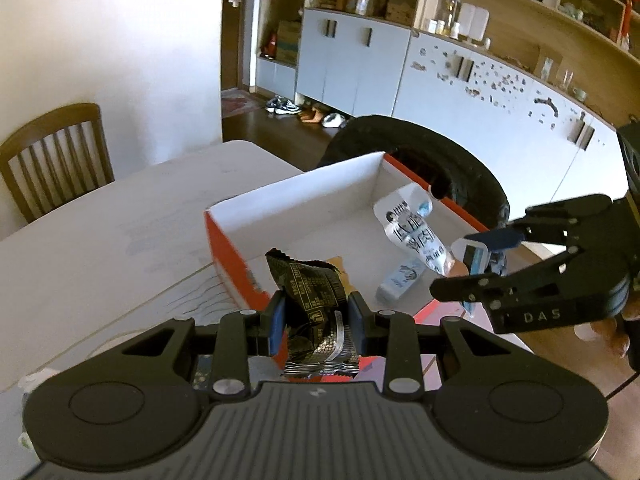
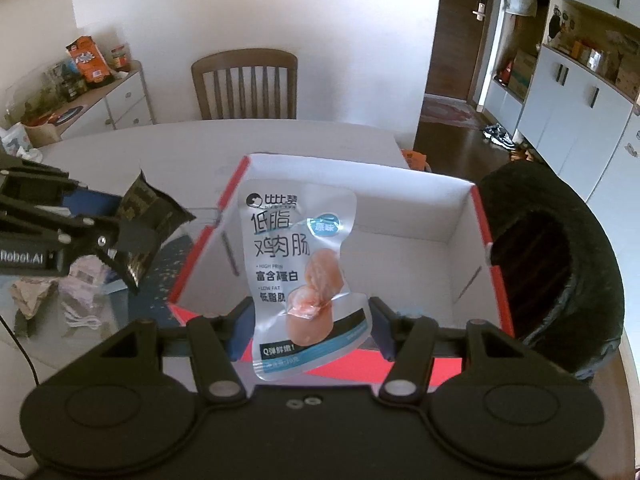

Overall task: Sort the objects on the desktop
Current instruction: 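Carry the dark packet and white pouch over the red box with both grippers, then open both grippers to drop the packet and pouch into the box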

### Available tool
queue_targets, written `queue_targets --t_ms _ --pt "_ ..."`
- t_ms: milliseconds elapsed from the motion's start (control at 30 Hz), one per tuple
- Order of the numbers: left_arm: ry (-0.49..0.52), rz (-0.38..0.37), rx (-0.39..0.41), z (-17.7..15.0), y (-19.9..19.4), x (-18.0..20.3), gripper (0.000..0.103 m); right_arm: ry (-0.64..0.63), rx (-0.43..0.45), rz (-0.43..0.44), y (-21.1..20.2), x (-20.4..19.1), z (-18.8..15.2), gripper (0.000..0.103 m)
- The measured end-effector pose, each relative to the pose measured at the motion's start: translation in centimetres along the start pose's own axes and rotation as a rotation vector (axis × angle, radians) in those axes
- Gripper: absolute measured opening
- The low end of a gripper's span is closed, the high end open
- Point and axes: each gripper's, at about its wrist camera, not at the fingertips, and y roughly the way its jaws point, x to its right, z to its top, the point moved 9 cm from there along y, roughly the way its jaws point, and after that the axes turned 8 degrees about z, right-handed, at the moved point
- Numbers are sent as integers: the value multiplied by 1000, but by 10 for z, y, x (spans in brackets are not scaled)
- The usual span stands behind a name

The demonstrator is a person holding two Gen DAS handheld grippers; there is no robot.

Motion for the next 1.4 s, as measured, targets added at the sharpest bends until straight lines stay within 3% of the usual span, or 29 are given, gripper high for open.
queue_targets --t_ms 233,433,1000,1400 --pt "40 -6 -25 9 25 26 32 29 -22 -6 9 35 1 58" --pt "81 31 -56 13 52 36 32 34 -41 -2 23 59 6 58" --pt "87 143 -176 27 124 10 32 28 -157 -1 81 95 12 59" --pt "131 157 -291 22 164 4 32 -41 -284 -21 116 100 6 60"
